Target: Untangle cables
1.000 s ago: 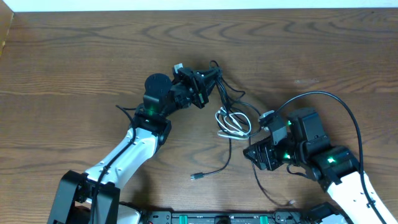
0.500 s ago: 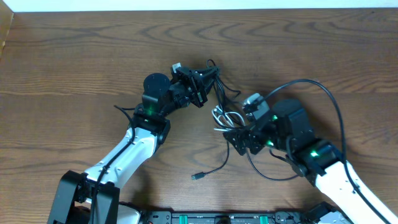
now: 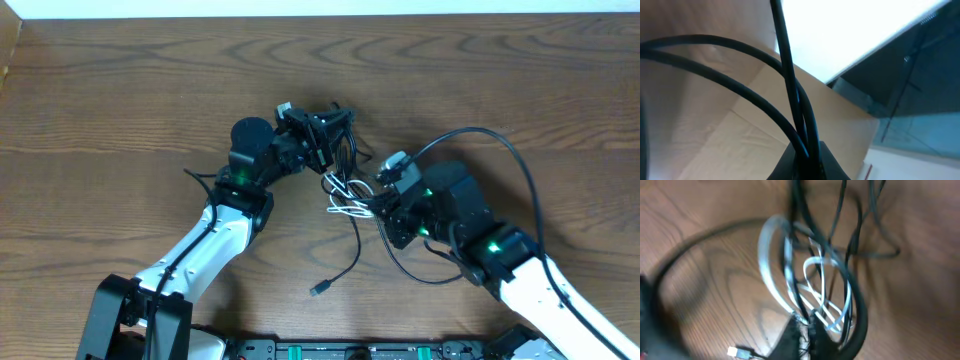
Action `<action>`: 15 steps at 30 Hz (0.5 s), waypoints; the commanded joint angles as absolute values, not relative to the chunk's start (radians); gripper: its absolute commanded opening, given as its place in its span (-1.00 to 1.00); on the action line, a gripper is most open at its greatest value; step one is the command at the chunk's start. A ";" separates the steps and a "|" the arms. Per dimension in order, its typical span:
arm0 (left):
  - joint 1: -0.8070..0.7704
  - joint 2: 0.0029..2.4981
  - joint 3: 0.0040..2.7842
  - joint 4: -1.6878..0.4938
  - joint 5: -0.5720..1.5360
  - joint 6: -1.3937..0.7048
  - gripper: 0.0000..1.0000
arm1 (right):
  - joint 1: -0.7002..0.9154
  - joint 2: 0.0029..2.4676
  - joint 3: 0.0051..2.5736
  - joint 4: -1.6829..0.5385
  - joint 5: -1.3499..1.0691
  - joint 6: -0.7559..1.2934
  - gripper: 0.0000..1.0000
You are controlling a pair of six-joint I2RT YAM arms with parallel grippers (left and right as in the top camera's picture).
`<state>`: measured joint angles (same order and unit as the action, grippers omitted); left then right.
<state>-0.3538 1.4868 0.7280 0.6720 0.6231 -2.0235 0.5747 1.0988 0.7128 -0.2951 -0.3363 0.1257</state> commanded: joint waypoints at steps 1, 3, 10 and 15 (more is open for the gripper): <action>-0.352 1.487 0.739 0.624 0.642 -2.086 -0.85 | 0.580 1.000 0.774 -0.287 -0.335 0.127 -0.98; -0.352 1.487 0.739 0.587 0.642 -2.086 -0.85 | 0.580 0.948 0.778 -0.287 -0.343 0.126 -0.98; -0.352 1.487 0.739 0.580 0.637 -2.088 -0.85 | 0.598 0.929 0.778 -0.431 -0.400 0.126 -0.63; -0.352 1.487 0.739 0.580 0.635 -2.088 -0.85 | 0.665 0.975 0.777 -0.571 -0.462 0.126 -0.48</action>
